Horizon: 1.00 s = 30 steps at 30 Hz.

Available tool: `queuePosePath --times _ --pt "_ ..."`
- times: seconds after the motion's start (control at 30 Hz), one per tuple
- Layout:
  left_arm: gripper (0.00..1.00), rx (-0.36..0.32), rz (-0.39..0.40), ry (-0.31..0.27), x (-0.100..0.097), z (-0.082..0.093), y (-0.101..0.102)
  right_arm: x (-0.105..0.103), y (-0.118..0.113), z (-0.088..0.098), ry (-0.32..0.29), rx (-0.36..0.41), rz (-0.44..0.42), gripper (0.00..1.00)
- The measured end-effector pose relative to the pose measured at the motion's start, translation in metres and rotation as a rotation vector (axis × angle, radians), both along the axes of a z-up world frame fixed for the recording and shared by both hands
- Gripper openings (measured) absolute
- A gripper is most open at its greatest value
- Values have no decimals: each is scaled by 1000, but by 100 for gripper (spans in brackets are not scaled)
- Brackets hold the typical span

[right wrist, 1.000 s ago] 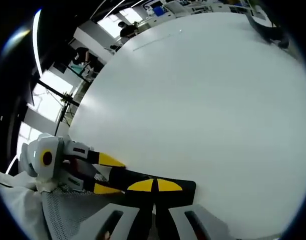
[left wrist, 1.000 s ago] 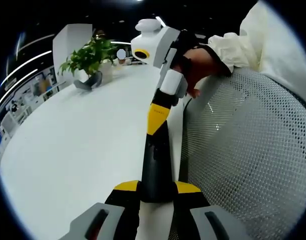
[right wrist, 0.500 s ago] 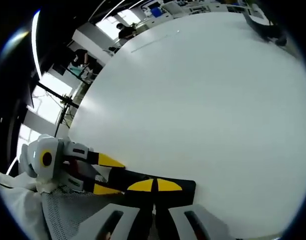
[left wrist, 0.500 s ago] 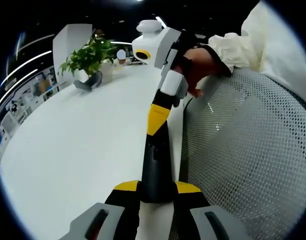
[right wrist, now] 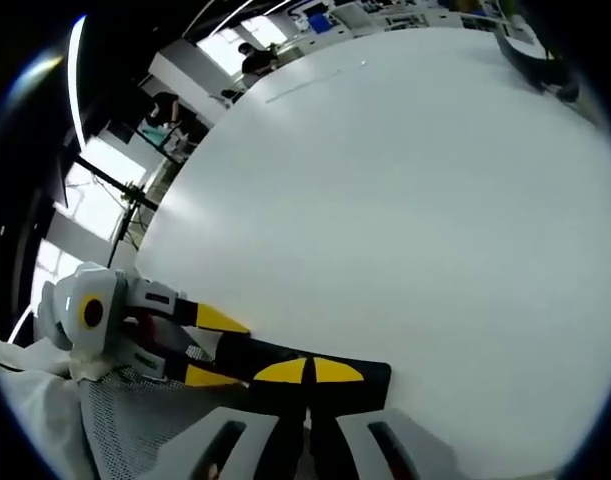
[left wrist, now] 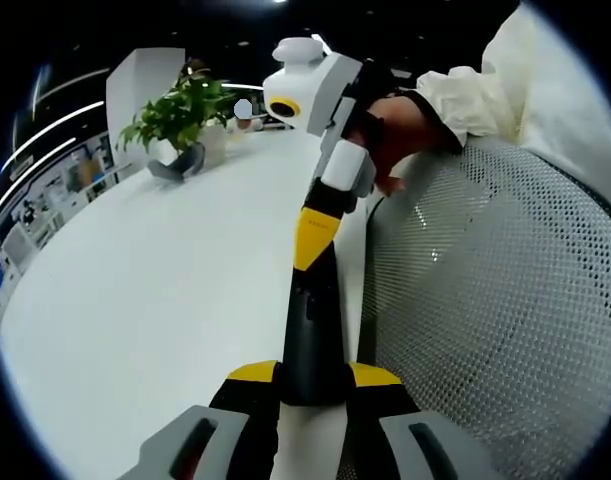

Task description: Press the specified remote control buttons in sequence, fully releasing each button before pressing the next.

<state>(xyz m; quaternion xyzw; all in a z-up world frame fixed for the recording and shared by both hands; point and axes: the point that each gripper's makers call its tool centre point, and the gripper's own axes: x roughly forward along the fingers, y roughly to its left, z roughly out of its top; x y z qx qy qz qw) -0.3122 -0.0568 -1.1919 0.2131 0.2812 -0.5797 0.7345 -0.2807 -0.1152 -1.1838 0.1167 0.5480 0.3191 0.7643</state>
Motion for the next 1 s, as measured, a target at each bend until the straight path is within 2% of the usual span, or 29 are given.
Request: queuePosePath --times 0.2,0.3,0.5,0.67,0.77,0.87,1.0 --pt "25 1 1 1 0 0 0 -4 -2 0 40 2 2 0" --pt "25 1 1 0 0 0 0 -11 -3 1 106 15 14 0" --pt "25 0 1 1 0 0 0 -14 11 11 81 70 49 0" --pt "25 0 1 1 0 0 0 -20 10 2 85 15 94 0" --pt "25 0 1 1 0 0 0 -20 10 2 62 -7 121 0" --pt "25 0 0 1 0 0 0 -20 9 2 66 -4 112 0" --pt "25 1 0 0 0 0 0 -19 7 0 102 22 72 0"
